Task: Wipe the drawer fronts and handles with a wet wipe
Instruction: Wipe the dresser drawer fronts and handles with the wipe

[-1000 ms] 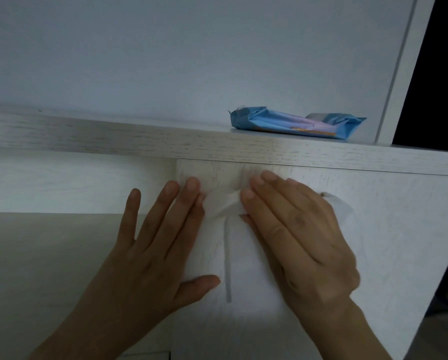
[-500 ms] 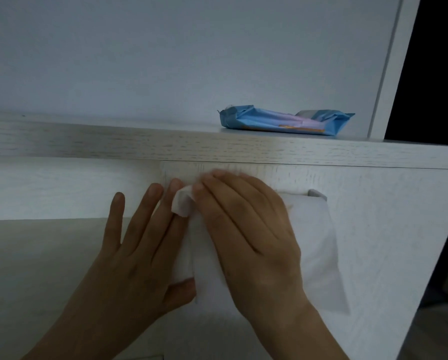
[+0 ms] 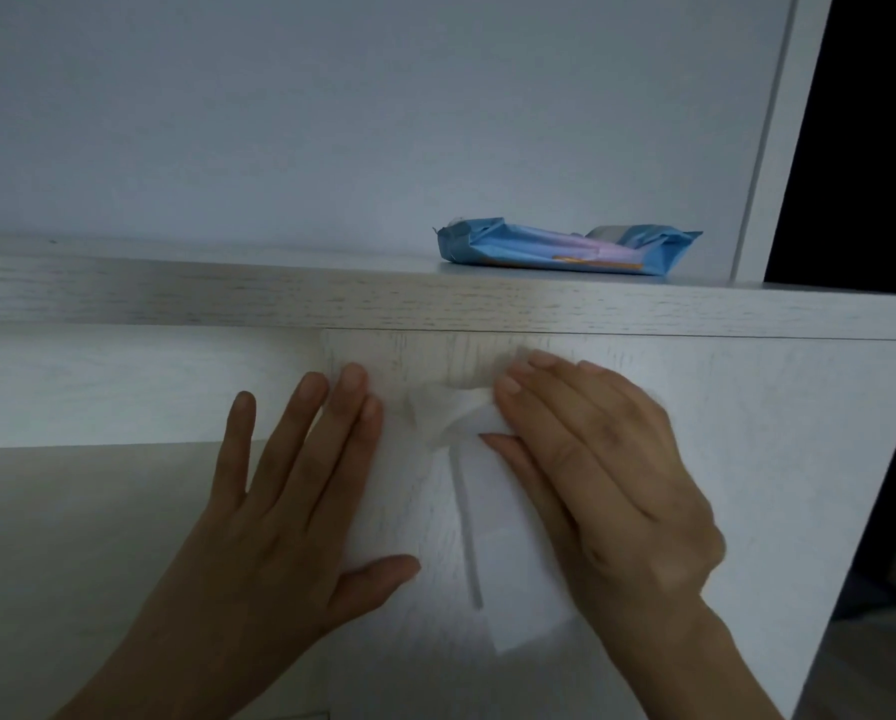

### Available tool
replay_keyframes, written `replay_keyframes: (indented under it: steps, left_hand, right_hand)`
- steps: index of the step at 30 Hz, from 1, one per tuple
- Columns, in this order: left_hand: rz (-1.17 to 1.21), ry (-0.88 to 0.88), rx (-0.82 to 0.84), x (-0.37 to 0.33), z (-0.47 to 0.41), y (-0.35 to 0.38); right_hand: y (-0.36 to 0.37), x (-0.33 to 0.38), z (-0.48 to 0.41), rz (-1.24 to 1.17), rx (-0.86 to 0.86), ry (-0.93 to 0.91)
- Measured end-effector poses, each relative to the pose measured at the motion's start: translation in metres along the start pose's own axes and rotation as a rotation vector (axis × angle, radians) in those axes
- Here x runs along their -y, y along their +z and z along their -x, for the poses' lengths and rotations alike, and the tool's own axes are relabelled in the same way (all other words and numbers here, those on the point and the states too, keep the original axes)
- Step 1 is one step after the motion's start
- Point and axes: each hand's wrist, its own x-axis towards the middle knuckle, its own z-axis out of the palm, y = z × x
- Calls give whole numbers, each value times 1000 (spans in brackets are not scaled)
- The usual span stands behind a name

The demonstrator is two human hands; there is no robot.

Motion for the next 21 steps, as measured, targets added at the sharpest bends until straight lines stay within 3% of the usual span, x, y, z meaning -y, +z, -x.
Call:
replay_keyframes:
  steps: [8, 21]
  left_hand:
    - [-17, 7, -28, 0, 0, 5]
    - [-46, 15, -62, 1, -1, 5]
  right_hand:
    - [26, 17, -10, -40, 40, -28]
    - [4, 0, -3, -33, 4, 14]
